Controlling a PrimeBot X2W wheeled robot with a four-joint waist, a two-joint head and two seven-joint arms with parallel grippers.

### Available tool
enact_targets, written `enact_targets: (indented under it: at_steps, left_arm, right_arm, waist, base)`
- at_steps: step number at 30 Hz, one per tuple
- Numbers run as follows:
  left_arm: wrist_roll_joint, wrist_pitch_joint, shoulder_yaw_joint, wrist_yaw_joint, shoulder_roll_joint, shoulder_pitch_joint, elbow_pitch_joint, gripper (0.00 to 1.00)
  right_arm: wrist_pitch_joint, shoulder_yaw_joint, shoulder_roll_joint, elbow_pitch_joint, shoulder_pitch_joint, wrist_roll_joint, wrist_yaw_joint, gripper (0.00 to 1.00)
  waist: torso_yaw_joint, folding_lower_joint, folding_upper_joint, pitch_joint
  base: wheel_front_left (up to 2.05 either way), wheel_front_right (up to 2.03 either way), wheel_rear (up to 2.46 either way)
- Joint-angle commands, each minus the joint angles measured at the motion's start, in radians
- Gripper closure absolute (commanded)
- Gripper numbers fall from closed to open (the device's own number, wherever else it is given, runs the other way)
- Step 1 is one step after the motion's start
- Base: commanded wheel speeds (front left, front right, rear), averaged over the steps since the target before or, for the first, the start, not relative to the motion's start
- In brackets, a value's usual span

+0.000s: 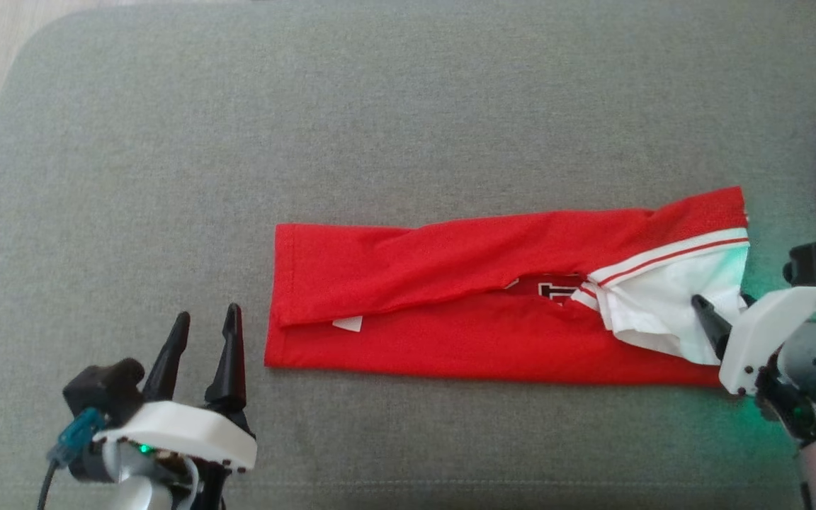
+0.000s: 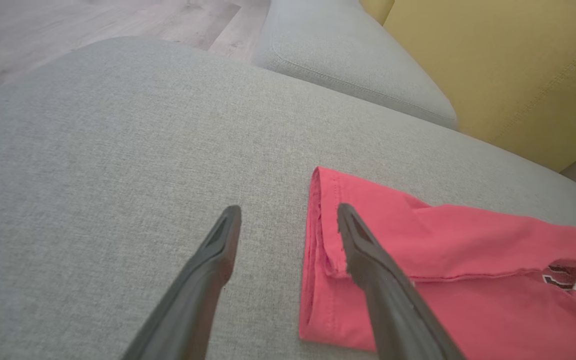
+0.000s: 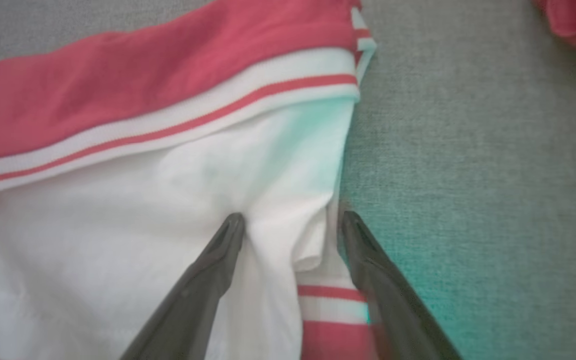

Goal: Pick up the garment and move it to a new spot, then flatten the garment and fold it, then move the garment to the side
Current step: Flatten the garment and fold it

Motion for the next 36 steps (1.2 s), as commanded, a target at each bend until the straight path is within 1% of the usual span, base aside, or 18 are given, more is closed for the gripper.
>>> enact_targets:
  at_steps: [1,5,6,7,8,10,14,19,23,26,31,36]
  left_arm:
    - [0.013,-0.016,0.034,0.005,0.008,-0.049,-0.032,0.00]
    - [0.015,-0.017,0.031,0.006,0.011,-0.054,-0.036,0.00]
    - [0.015,-0.016,0.031,0.007,0.012,-0.055,-0.037,0.00]
    - [0.016,-0.016,0.031,0.008,0.013,-0.056,-0.038,0.00]
    - [0.016,-0.016,0.031,0.009,0.014,-0.056,-0.040,0.00]
    - [0.017,-0.014,0.031,0.012,0.016,-0.057,-0.041,0.00]
    - [0.018,-0.010,0.031,0.017,0.021,-0.058,-0.044,0.00]
    - [0.019,-0.006,0.026,0.017,0.025,-0.064,-0.046,0.00]
    - [0.021,-0.004,0.023,0.020,0.027,-0.070,-0.048,0.00]
    - [0.020,-0.004,0.024,0.023,0.029,-0.069,-0.048,0.00]
    - [0.016,-0.003,0.021,0.022,0.030,-0.072,-0.041,0.00]
    - [0.014,-0.002,0.014,0.018,0.030,-0.077,-0.033,0.00]
  right_arm:
    - [0.020,0.025,-0.030,-0.019,-0.031,0.013,0.007,0.00]
    - [0.050,0.032,-0.031,0.007,-0.044,0.045,0.007,0.00]
    - [0.054,0.034,-0.029,0.011,-0.047,0.053,0.007,0.16]
    - [0.056,0.037,-0.028,0.013,-0.049,0.059,0.007,0.46]
    - [0.056,0.041,-0.028,0.014,-0.051,0.063,0.007,0.63]
    - [0.042,0.044,-0.027,0.013,-0.055,0.072,0.007,0.99]
    - [0.004,0.028,-0.036,0.008,-0.070,0.081,0.007,1.00]
    - [-0.029,-0.025,-0.068,-0.023,-0.075,0.085,0.007,1.00]
    - [-0.024,-0.066,-0.088,-0.085,-0.053,0.082,0.007,1.00]
    - [-0.013,-0.083,-0.087,-0.146,-0.030,0.081,0.007,1.00]
    - [-0.006,-0.055,-0.060,-0.252,0.004,0.104,0.007,1.00]
    - [-0.002,0.028,-0.031,-0.379,0.043,0.149,0.007,1.00]
  waist:
    - [0.004,0.0000,-0.0001,0.006]
    - [0.008,0.0000,-0.0001,0.014]
    - [0.008,0.0000,-0.0001,0.016]
    - [0.007,0.0000,-0.0001,0.017]
    - [0.006,0.0000,-0.0001,0.019]
    - [0.002,0.0000,-0.0001,0.019]
    - [-0.013,0.0000,-0.0001,0.014]
    - [-0.035,0.0000,-0.0001,0.003]
    - [-0.054,0.0000,-0.0001,-0.005]
    - [-0.068,0.0000,-0.0001,-0.009]
    - [-0.081,0.0000,-0.0001,-0.018]
    - [-0.074,0.0000,-0.0001,-0.030]
  base:
    - [0.00,0.00,0.00]
    - [0.00,0.00,0.00]
    - [0.00,0.00,0.00]
    - [0.00,0.00,0.00]
    - [0.00,0.00,0.00]
    - [0.00,0.00,0.00]
    - [0.00,0.00,0.00]
    - [0.00,0.00,0.00]
    - [0.00,0.00,0.00]
    - [0.00,0.00,0.00]
    - [0.00,0.00,0.00]
    - [0.00,0.00,0.00]
